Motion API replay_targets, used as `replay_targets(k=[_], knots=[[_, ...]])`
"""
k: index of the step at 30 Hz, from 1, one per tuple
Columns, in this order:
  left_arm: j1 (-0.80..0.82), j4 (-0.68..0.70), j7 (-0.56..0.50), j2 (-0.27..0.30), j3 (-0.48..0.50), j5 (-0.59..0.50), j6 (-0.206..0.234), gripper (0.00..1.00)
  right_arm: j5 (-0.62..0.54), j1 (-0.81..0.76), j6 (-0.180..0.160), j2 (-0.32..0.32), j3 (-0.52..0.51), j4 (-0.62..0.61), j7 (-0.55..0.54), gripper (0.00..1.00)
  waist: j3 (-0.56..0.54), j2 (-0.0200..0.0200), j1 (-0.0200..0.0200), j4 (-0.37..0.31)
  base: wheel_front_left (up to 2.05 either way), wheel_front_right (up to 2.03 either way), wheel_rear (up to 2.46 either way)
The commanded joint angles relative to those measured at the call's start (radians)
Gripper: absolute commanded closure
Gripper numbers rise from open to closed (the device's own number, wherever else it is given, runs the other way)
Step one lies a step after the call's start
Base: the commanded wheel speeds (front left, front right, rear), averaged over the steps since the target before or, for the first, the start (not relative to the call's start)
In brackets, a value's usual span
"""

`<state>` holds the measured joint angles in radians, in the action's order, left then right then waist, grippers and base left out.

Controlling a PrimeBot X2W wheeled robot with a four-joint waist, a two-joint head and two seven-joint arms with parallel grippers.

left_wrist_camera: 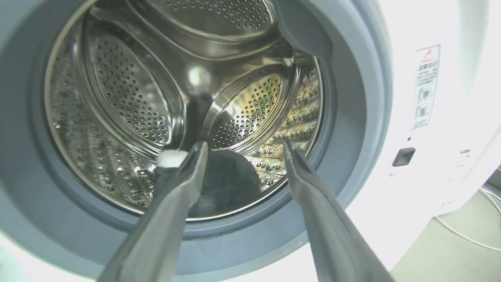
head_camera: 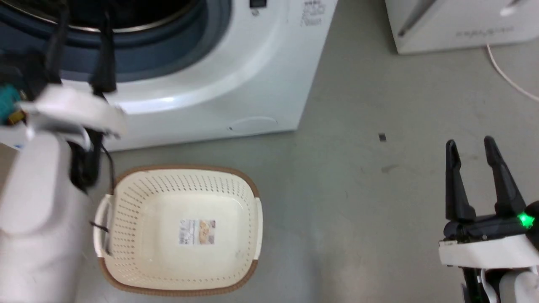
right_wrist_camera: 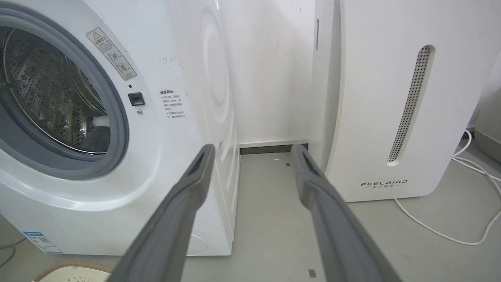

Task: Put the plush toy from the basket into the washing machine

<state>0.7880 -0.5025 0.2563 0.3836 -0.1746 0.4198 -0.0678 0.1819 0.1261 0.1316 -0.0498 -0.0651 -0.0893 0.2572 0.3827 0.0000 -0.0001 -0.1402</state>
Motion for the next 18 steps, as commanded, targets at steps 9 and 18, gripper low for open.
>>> replay_targets(k=[9,18], knots=[[-0.408,0.291,0.005,-0.131,0.100,-0.062,0.051,0.00,-0.019,-0.078,-0.001,0.000,-0.009,0.019,0.005,0.00,-0.177,0.0000,0.0001,0.078,0.00,0.00,0.00],[-0.668,0.397,0.005,-0.245,0.155,-0.129,0.087,0.00,-0.016,-0.119,-0.001,0.000,0.001,0.040,0.005,0.00,-0.246,0.0000,0.0001,0.097,0.00,0.00,0.00]])
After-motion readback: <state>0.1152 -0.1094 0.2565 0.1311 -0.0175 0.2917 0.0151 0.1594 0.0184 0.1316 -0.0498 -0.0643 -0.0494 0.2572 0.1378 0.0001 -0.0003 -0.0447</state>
